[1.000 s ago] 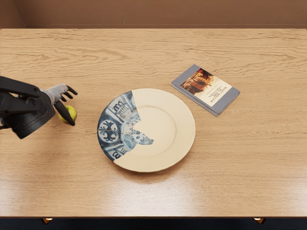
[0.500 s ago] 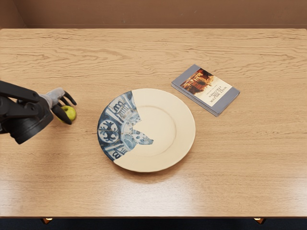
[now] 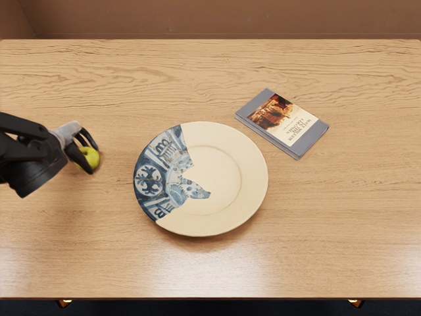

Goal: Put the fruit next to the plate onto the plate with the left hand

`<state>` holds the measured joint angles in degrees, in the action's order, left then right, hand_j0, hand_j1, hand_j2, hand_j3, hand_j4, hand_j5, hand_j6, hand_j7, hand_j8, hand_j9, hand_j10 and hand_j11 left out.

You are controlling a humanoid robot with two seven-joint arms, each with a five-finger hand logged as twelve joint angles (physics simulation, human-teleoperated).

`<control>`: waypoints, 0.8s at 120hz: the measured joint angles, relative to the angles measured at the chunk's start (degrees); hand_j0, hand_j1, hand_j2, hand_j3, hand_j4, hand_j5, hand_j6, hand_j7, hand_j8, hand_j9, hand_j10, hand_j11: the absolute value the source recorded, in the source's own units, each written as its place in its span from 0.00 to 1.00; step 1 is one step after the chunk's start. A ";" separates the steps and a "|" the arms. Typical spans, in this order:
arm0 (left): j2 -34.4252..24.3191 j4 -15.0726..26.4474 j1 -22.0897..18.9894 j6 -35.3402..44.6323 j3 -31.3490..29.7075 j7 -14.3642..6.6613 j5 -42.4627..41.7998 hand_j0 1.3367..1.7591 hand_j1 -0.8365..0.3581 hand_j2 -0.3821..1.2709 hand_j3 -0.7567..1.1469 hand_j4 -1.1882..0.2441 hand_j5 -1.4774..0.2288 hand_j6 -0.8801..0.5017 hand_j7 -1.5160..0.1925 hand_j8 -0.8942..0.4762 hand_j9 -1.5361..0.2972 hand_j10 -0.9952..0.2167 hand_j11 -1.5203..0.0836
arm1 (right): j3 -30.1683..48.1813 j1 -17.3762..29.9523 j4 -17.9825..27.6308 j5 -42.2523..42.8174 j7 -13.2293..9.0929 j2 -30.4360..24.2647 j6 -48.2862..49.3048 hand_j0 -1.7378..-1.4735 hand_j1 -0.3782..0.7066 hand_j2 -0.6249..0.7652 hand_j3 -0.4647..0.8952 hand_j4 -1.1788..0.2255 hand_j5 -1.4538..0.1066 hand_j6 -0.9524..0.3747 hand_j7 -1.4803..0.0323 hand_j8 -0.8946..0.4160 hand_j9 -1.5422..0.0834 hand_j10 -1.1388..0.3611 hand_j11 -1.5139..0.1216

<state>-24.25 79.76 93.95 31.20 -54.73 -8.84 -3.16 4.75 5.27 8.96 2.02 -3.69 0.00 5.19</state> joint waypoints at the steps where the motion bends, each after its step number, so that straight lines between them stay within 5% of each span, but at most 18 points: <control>1: 0.00 -0.02 0.00 0.00 0.01 0.00 -0.01 0.75 0.45 0.49 0.40 0.34 0.30 0.30 0.32 0.30 0.30 0.22 0.33 | 0.00 0.00 0.00 0.00 0.00 0.00 0.00 0.30 0.03 0.45 0.34 0.84 0.93 0.72 0.98 0.68 0.95 0.76 0.93; 96: 3.44 -1.06 8.52 -0.76 0.92 0.10 -0.31 0.75 0.44 0.51 0.40 0.33 0.29 0.30 0.33 0.29 0.31 0.23 0.34 | 0.00 0.00 0.00 0.00 0.00 0.00 0.00 0.30 0.03 0.45 0.34 0.84 0.93 0.72 0.98 0.68 0.95 0.76 0.93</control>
<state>-20.81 78.70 102.46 30.44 -53.81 -8.74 -3.47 4.75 5.27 8.96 2.02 -3.69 0.00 5.19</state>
